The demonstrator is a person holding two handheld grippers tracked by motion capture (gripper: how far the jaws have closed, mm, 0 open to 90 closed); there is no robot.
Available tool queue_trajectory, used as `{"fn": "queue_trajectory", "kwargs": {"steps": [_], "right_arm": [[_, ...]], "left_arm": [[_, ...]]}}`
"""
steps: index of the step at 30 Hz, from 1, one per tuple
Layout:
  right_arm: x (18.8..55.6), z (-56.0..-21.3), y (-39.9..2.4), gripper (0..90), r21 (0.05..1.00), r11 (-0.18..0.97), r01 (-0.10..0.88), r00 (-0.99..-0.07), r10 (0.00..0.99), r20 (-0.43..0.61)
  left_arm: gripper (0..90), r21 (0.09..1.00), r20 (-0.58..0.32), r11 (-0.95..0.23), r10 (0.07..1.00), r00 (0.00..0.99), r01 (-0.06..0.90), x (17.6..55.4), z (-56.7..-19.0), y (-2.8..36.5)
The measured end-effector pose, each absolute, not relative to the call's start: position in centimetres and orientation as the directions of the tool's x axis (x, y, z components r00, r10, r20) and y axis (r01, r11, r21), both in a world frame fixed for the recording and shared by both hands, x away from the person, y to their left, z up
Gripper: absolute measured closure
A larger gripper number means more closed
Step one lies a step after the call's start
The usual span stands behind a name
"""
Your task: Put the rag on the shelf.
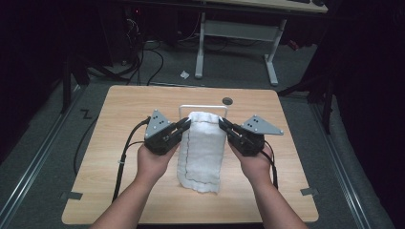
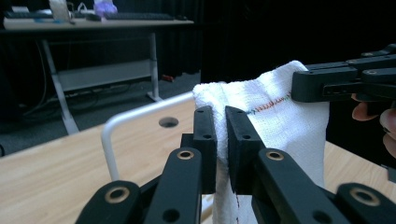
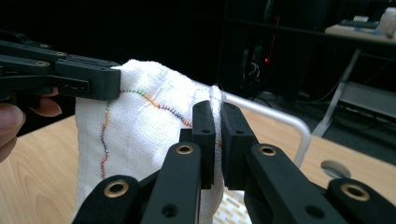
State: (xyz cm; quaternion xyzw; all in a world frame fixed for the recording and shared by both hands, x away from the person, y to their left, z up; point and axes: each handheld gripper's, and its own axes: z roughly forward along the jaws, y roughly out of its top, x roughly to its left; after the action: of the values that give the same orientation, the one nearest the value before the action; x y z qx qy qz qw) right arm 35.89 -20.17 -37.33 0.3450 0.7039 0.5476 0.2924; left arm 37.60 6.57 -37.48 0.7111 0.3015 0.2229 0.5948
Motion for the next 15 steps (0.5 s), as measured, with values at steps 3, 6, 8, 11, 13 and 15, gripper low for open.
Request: {"fn": "queue_trajectory", "kwargs": {"steps": [3,6,8,11,13,15], "right_arm": [[35.9,-36.4,-20.2,86.1,0.976,0.157,0.151,-0.587,0.808,-0.039],[36.0,-35.4,-20.3,86.2,0.98,0.157,0.123,-0.585,0.809,-0.056],[36.1,-34.9,-20.3,86.2,0.982,0.15,0.118,-0.582,0.811,-0.054],[36.2,-34.3,-20.5,86.1,0.984,0.141,0.108,-0.574,0.817,-0.054],[36.4,-34.0,-20.7,86.1,0.986,0.132,0.104,-0.573,0.818,-0.049],[36.6,-33.8,-20.9,86.2,0.986,0.13,0.105,-0.567,0.822,-0.048]], "left_arm": [[83.6,0.984,-0.024,-0.111,0.697,0.717,0.141,37.7,-36.6,6.6],[83.6,0.986,-0.014,-0.109,0.699,0.715,0.126,37.8,-36.0,6.6],[83.7,0.989,-0.008,-0.102,0.702,0.712,0.111,38.0,-35.3,6.5],[83.7,0.99,0.0,-0.1,0.702,0.712,0.098,38.2,-34.7,6.4],[83.7,0.99,0.007,-0.105,0.702,0.713,0.094,38.5,-34.5,6.2],[83.7,0.99,0.014,-0.107,0.699,0.715,0.086,38.7,-34.4,6.0]]}}
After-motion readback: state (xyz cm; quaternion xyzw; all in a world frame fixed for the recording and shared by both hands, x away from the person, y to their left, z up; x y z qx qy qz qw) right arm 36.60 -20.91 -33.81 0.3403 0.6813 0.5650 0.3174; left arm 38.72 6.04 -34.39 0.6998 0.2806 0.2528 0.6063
